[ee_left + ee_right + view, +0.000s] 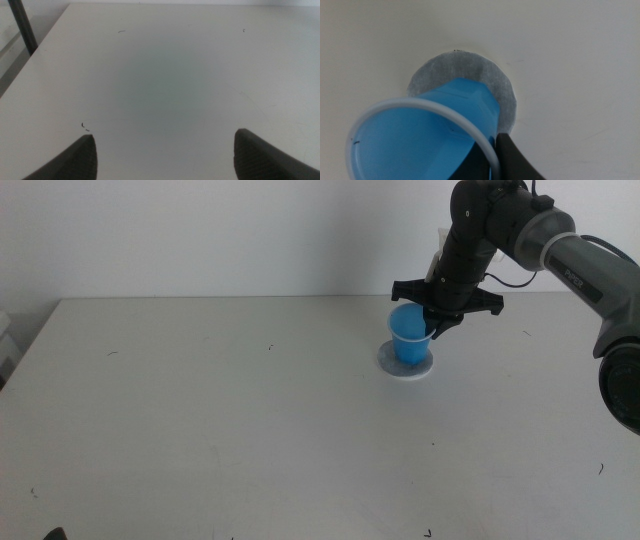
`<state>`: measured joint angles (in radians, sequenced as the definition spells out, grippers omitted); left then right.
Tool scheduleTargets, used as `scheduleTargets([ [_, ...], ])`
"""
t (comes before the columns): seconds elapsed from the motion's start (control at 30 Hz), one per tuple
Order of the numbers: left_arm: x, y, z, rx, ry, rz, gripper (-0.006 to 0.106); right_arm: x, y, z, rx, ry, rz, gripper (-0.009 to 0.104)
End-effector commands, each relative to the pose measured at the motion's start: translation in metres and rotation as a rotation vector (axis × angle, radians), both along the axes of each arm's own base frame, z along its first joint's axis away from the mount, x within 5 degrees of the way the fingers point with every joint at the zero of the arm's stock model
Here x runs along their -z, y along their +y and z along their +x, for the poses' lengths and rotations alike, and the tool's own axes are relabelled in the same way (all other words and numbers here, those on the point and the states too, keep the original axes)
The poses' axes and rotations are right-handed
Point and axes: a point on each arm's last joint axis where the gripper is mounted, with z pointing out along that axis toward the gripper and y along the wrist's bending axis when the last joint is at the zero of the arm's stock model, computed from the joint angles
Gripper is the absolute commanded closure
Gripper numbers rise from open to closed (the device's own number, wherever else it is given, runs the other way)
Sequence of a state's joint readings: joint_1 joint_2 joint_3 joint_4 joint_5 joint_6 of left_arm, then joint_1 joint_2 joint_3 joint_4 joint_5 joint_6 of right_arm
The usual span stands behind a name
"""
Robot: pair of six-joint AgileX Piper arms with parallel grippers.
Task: Place an empty cup on a cup mat.
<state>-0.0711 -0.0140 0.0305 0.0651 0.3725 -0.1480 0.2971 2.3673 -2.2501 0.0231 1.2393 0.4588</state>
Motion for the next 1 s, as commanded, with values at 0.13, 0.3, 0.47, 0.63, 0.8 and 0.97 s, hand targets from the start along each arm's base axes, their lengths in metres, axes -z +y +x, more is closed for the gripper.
scheduleTargets([
  [0.13,-0.008,0.0,0.001,0.0,-0.076,-0.015,-0.005,-0.042,-0.004,-0.007,-0.05,-0.081,0.015,0.095],
  [0.3,-0.008,0.0,0.001,0.0,-0.076,-0.015,-0.005,-0.034,0.001,-0.006,-0.095,-0.058,0.045,0.095],
  [0.47,-0.008,0.0,0.001,0.0,-0.076,-0.015,-0.005,-0.033,0.0,-0.005,-0.097,-0.063,0.025,0.095],
  [0.63,-0.008,0.0,0.001,0.0,-0.076,-0.015,-0.005,-0.033,-0.001,-0.004,-0.108,-0.072,0.01,0.095],
  [0.8,-0.008,0.0,0.001,0.0,-0.076,-0.015,-0.005,-0.033,-0.001,-0.004,-0.122,-0.08,0.007,0.083],
  [0.97,-0.008,0.0,0.001,0.0,-0.076,-0.015,-0.005,-0.04,-0.002,-0.005,-0.121,-0.1,0.01,0.06],
])
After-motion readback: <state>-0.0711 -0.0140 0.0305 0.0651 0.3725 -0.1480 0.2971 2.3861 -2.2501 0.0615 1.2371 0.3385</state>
